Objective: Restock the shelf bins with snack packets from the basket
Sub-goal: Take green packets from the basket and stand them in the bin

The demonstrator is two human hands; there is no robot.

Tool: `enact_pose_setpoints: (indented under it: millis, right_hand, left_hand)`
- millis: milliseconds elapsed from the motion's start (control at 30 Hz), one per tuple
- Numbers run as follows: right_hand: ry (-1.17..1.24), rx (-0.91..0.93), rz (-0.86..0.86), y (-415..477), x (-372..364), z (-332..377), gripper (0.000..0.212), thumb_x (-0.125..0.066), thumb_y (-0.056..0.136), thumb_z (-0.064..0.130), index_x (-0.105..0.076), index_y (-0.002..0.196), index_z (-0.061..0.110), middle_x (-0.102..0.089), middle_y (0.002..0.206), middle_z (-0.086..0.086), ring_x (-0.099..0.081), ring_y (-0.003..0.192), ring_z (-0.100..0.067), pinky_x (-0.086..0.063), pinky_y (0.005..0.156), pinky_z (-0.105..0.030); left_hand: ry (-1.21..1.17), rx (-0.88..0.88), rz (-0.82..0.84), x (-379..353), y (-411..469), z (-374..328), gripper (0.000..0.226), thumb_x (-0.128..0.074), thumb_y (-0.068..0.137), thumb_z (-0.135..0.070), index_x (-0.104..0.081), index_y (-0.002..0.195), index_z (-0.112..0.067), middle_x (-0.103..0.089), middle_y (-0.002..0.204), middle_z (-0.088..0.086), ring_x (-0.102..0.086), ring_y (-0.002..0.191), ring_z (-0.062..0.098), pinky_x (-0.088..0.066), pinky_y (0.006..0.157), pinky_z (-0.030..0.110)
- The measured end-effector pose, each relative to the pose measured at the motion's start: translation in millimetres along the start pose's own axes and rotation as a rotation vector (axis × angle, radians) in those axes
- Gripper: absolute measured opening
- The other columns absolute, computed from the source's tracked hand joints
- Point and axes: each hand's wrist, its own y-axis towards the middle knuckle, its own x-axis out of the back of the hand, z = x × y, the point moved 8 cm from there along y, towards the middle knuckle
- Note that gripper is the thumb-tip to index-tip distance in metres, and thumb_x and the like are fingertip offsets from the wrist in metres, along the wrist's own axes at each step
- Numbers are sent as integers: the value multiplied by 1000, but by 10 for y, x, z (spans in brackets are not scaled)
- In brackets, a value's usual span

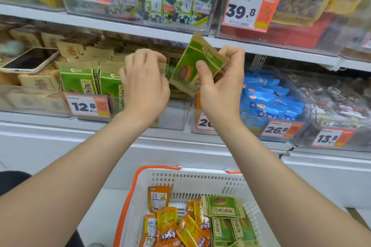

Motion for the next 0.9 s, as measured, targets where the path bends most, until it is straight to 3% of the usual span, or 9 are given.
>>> enact_pose_setpoints:
  millis: [100,200,267,367,533,600,700,767,900]
  right_hand:
    - [-156,12,149,188,-219,-109,31,-75,87,11,-46,97,17,-55,80,12,-61,73,-22,-51,71,-51]
    - [-439,19,404,268,-498,-324,33,-77,86,17,-50,103,26,-64,90,15,-64,88,-21,-46,81,-41]
    - [-693,51,519,312,-642,-466,34,-77,88,22,-57,113,32,-70,106,10,-62,104,-27,-42,94,-42]
    - [-1054,103,669,357,-881,-605,37,-76,89,22,-64,124,27,-71,114,-2,-59,115,-34,-36,103,-48]
    - [-1409,129,901,339,-1257,-714,51,-69,87,13,-53,135,15,-63,127,-14,-51,130,-39,-24,116,-58]
    - [-1444,57,925,385,-1320,-774,64,-70,86,13,-44,144,14,-58,135,-15,-49,133,-40,-21,118,-59]
    - [-1460,-27,921,495,-1354,-860,67,-70,83,9,-45,145,16,-54,136,-14,-50,131,-38,-20,120,-58]
    - [-1453,-56,892,563,-1370,-874,58,-69,83,7,-50,138,15,-58,127,-12,-55,125,-36,-23,118,-55]
    - [-1539,25,779,629,-1426,-861,29,-66,85,5,-57,106,22,-65,110,-6,-59,117,-32,-26,114,-51]
  left_hand:
    - [262,-40,221,-197,9,79,62,-63,85,-19,-44,144,-17,-31,165,8,-19,155,39,-16,120,62]
    - [399,-26,412,-383,-15,222,77,-70,89,-34,-29,152,-15,-15,172,10,-6,157,45,-6,121,71]
    - [428,-35,453,-439,-18,260,76,-68,90,-42,-31,150,-15,-21,169,11,-8,157,44,-6,120,74]
    - [495,-43,471,-442,53,307,79,-65,85,-56,-35,148,-19,-36,160,9,-19,155,40,-10,119,75]
    - [556,-8,501,-462,138,457,93,-60,77,-71,-32,150,-19,-34,160,9,-21,153,36,-6,115,80]
    - [552,-23,520,-484,148,463,93,-59,79,-70,-30,151,-19,-31,161,9,-20,153,36,-5,115,81]
    - [560,-31,538,-501,152,454,93,-59,81,-68,-28,153,-19,-30,162,10,-18,154,38,-4,115,81]
    - [567,-27,557,-517,154,450,93,-59,81,-67,-26,154,-18,-28,163,11,-16,154,38,-4,115,81]
    - [568,-23,566,-517,160,437,95,-59,82,-67,-25,155,-17,-25,165,11,-15,155,39,-3,115,81]
